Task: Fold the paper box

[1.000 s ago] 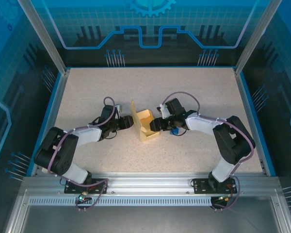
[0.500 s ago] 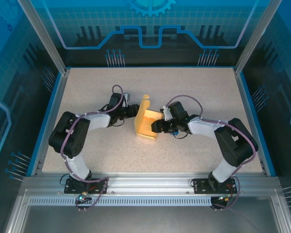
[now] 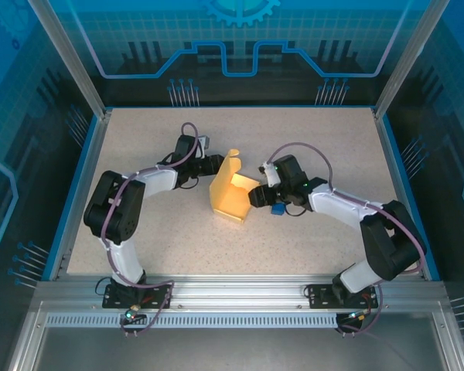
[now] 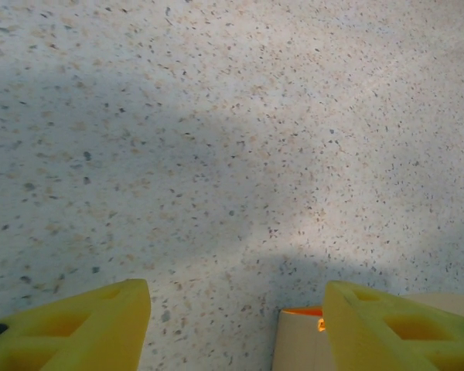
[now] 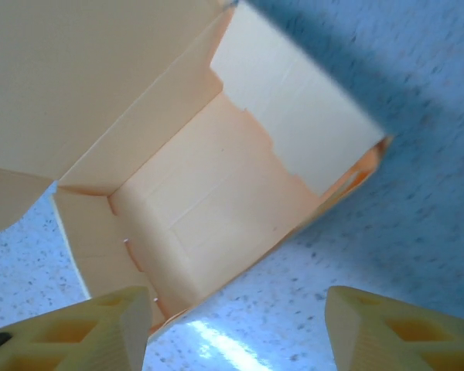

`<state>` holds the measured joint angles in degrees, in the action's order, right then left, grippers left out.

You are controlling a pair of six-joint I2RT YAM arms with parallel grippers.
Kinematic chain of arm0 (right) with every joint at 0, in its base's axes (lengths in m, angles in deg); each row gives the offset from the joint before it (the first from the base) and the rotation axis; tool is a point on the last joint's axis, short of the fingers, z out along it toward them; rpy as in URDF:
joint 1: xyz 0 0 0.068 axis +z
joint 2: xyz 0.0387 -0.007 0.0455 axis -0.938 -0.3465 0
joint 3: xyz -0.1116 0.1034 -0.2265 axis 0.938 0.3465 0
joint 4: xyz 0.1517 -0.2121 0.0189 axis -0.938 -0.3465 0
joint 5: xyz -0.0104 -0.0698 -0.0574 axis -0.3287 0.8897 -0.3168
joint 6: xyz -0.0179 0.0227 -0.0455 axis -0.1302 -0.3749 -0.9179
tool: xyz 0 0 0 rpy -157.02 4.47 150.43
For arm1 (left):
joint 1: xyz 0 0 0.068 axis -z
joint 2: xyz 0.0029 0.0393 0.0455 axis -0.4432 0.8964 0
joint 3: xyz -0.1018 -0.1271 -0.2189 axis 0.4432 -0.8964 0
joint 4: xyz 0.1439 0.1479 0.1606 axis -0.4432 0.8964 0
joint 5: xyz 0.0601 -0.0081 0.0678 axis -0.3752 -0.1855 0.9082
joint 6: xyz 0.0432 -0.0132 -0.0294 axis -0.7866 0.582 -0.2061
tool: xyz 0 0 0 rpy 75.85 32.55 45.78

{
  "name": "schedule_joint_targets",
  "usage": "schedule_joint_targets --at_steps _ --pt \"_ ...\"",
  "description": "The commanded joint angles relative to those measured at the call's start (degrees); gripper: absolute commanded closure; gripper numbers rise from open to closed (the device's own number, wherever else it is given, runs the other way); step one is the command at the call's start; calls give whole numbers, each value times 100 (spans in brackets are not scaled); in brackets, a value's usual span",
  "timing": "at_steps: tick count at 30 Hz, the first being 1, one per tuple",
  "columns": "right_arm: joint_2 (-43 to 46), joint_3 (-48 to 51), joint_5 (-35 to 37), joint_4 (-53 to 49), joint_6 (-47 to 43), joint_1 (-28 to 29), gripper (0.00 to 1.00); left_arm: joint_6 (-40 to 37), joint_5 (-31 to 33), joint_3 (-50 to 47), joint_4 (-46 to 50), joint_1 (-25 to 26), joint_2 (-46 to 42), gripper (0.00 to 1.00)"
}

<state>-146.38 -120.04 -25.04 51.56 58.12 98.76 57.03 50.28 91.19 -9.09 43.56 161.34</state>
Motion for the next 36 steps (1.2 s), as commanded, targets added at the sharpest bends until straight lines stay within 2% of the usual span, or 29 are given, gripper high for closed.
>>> schedule_joint_targets --at_steps 1,6,9,15,20,24,32,36 --pt "-188 -720 -26 -685 -1525 -274 42 -259 100 -129 172 -89 -577 38" --pt "-744 -1486 -50 -1205 -2772 -407 43 -213 156 -539 112 -117 -1161 38" --pt "-1302 -2138 -149 -1849 -3415 -457 44 -245 226 -782 137 -115 -1534 38" --pt "-2153 -2884 -238 -2428 -4240 -469 49 -301 335 -1121 193 -117 -2102 38" --pt "-2692 -3430 -371 -2851 -4451 -520 53 -316 312 -1207 249 -115 -2338 38" --pt "-2992 -3726 -516 -3059 -4445 -563 61 -330 310 -1233 269 -116 -2415 38" --pt "-3185 -3902 -804 -3224 -4532 -552 72 -342 340 -1330 230 -112 -2428 38" --pt "-3307 -4024 -685 -3353 -4492 -511 79 -316 296 -1362 190 -117 -2419 38"
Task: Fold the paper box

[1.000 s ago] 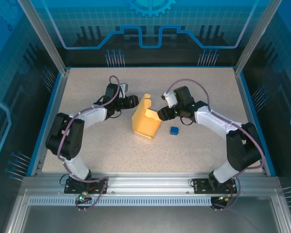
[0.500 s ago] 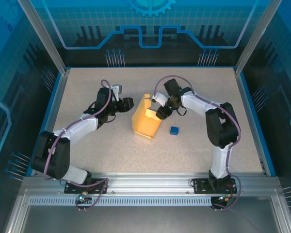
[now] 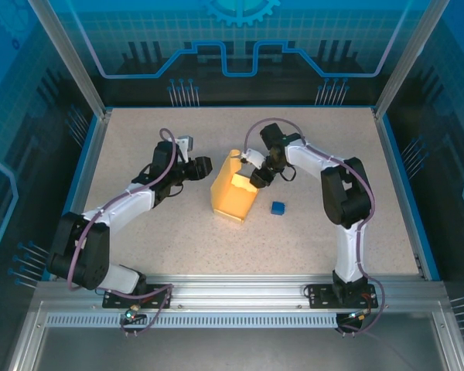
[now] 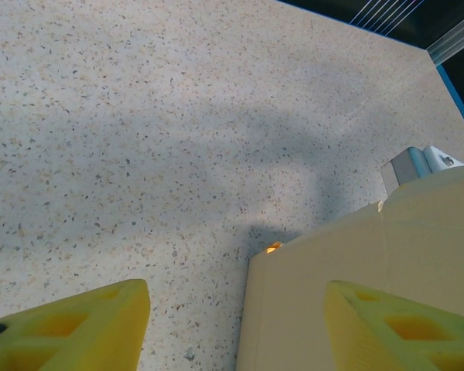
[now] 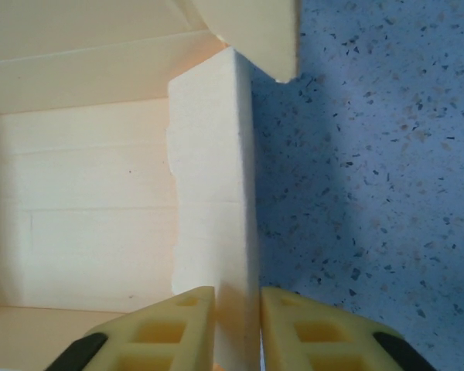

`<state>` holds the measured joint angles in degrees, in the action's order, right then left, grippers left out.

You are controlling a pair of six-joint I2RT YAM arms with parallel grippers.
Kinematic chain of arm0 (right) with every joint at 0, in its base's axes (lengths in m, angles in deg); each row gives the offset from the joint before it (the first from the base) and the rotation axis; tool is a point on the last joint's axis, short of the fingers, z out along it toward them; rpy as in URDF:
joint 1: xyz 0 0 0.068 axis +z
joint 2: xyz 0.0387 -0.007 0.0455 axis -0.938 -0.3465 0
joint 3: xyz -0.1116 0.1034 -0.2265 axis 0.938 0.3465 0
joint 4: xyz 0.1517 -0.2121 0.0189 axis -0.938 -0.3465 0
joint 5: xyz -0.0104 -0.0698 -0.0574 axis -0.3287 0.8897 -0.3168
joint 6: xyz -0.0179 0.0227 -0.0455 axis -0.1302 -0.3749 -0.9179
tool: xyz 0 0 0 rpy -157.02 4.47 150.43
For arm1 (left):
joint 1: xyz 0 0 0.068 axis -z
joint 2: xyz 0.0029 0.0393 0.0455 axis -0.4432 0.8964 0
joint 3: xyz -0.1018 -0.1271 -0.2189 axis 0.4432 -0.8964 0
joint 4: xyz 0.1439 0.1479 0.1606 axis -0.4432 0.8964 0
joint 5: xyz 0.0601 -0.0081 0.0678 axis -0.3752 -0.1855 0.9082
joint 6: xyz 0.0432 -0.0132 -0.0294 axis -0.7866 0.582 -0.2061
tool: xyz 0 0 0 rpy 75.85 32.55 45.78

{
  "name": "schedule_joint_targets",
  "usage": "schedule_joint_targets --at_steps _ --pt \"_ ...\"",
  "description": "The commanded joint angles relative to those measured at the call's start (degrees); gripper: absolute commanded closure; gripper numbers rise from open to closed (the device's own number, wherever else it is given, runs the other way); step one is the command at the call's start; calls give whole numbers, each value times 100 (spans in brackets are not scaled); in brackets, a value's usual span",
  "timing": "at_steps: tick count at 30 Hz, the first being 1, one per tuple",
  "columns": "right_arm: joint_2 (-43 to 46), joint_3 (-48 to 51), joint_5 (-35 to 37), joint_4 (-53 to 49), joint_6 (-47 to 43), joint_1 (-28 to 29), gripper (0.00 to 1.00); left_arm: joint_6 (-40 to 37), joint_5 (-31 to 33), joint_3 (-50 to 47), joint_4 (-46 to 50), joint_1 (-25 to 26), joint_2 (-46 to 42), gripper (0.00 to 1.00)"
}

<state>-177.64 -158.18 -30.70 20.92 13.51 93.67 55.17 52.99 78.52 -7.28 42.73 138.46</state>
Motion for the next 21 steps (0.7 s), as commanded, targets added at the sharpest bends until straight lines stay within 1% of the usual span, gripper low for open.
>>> schedule_joint_targets --at_steps 1,6,21 --pt "-218 -252 -34 -327 -27 9 80 -125 21 -100 12 -31 -135 38" --pt "-255 -179 370 -269 -47 100 83 -159 45 -133 9 -32 -175 38" --pt "-194 183 1367 200 83 337 84 -201 39 -213 -35 -34 -170 38"
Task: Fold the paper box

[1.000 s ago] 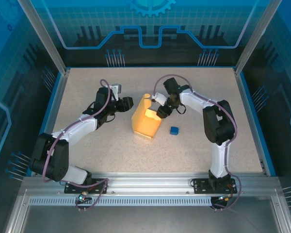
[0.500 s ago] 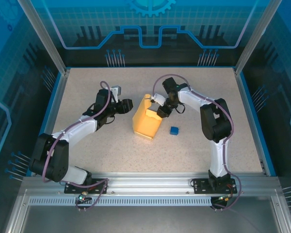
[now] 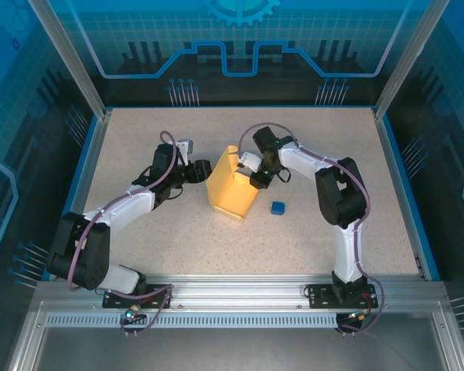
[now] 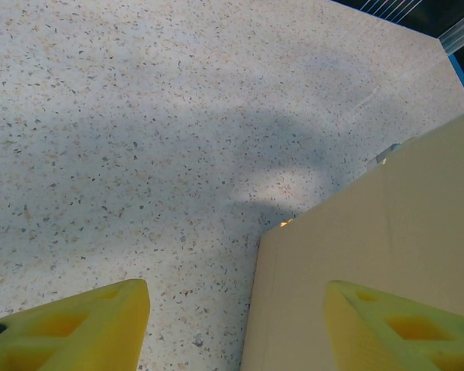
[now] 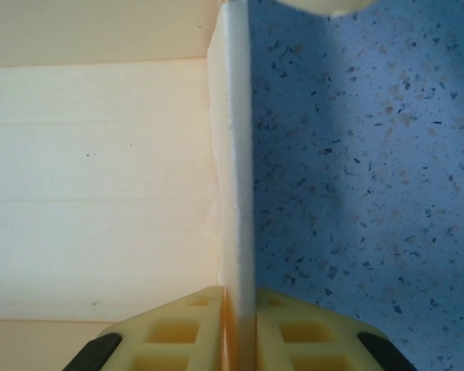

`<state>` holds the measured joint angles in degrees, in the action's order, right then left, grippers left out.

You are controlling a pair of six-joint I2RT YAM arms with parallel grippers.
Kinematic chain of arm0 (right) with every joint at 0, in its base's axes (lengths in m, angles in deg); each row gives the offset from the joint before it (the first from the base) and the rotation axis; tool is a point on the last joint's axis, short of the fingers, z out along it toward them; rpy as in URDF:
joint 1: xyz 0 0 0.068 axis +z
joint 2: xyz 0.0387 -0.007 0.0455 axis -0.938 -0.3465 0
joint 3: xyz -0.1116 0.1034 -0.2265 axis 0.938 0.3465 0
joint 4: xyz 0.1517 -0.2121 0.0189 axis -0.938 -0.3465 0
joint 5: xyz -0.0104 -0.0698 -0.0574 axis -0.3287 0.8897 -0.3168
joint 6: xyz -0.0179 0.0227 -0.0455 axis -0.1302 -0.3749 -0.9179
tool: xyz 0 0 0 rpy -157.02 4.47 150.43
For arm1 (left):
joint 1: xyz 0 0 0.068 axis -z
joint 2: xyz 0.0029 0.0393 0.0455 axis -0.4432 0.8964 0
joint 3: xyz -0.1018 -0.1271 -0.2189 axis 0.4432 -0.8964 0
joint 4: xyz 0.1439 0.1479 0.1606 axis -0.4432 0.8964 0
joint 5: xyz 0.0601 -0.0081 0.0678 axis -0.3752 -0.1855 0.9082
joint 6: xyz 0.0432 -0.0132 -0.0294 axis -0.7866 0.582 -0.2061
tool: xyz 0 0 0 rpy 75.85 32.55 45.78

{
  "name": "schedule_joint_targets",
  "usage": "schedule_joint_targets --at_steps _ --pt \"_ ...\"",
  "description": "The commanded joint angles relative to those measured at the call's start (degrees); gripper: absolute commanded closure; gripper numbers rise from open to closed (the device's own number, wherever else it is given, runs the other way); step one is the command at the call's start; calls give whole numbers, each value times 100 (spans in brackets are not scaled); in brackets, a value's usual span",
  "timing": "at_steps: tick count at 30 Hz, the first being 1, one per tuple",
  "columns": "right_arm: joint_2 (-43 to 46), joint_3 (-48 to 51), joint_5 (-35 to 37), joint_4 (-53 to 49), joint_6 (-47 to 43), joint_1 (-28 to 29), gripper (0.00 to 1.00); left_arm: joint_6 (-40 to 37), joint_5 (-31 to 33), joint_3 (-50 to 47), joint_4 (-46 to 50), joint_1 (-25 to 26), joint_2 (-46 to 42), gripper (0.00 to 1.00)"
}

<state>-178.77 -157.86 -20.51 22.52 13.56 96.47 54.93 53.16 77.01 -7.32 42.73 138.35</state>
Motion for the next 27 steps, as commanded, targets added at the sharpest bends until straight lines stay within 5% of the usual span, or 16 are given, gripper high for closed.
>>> schedule_joint_targets --at_steps 1,18,27 --pt "-58 205 448 92 99 73 84 -183 21 -62 -34 -34 -164 38" --pt "17 691 1987 676 322 313 93 -212 92 -177 -13 -34 -243 38" --pt "355 685 1238 683 655 198 84 -224 83 -200 -13 -34 -191 38"
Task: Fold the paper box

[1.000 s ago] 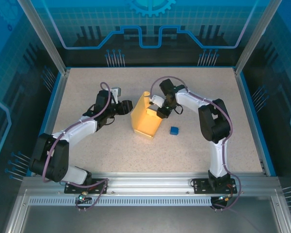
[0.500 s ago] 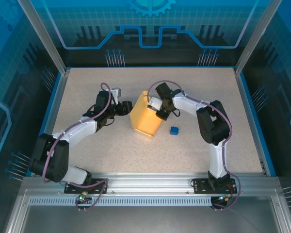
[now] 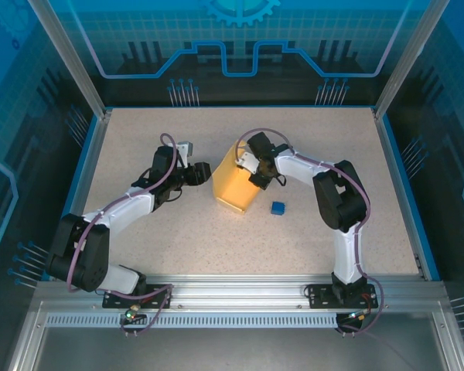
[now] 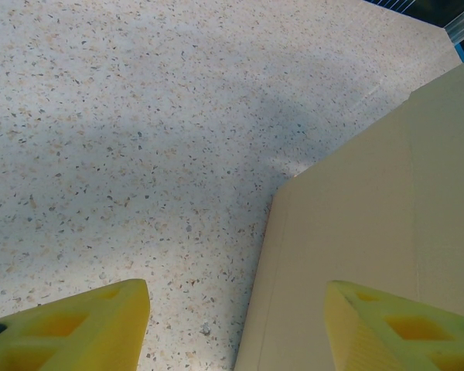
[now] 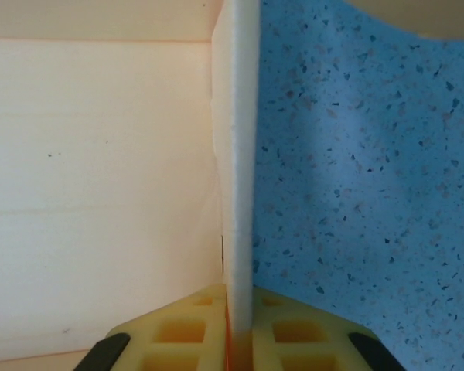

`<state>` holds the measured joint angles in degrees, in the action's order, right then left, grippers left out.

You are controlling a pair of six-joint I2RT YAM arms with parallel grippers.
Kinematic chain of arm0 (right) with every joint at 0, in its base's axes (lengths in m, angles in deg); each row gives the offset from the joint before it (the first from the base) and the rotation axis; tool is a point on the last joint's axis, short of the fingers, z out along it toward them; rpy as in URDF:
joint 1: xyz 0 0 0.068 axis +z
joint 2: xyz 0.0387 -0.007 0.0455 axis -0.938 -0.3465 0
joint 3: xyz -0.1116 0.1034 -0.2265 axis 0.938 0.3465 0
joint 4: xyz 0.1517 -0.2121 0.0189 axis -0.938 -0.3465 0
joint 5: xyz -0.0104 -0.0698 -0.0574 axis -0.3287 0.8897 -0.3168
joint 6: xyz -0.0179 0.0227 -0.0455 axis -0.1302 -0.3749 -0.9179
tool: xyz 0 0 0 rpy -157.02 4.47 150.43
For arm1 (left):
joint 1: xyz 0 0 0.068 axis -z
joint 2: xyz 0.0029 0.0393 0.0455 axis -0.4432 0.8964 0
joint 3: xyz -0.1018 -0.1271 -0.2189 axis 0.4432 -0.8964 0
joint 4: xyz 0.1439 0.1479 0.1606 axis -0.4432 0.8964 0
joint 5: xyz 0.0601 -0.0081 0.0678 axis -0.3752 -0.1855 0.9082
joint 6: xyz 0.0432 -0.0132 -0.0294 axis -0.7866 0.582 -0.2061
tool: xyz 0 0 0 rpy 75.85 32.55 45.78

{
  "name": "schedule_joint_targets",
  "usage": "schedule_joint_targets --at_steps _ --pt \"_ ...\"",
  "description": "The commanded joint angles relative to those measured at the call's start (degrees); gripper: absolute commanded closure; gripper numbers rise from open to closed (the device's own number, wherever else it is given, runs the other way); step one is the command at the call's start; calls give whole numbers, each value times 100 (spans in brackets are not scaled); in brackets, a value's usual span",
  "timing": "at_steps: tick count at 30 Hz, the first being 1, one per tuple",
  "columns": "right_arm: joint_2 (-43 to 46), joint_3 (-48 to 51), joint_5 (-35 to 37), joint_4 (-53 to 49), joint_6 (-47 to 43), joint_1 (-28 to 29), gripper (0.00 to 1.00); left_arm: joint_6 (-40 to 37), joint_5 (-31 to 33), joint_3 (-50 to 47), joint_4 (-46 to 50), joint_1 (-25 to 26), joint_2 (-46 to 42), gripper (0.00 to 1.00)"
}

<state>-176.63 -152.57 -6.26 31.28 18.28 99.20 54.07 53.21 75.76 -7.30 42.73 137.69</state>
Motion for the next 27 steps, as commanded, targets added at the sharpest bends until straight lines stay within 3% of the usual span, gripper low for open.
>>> schedule_joint_targets --at_steps 1,9,17,21,27 --pt "177 149 -273 -192 222 -90 82 -138 86 -63 -14 -34 -124 38" --pt "341 121 -750 -213 458 -213 67 -148 61 -55 1 -34 -74 38" --pt "524 189 -1110 -72 735 -339 59 -143 38 -43 11 -34 -52 38" --pt "761 290 -1583 121 1090 -472 51 -138 42 -52 22 -34 -58 38" --pt "1579 880 -1701 484 2166 -618 50 -116 65 -174 20 -34 -228 38"
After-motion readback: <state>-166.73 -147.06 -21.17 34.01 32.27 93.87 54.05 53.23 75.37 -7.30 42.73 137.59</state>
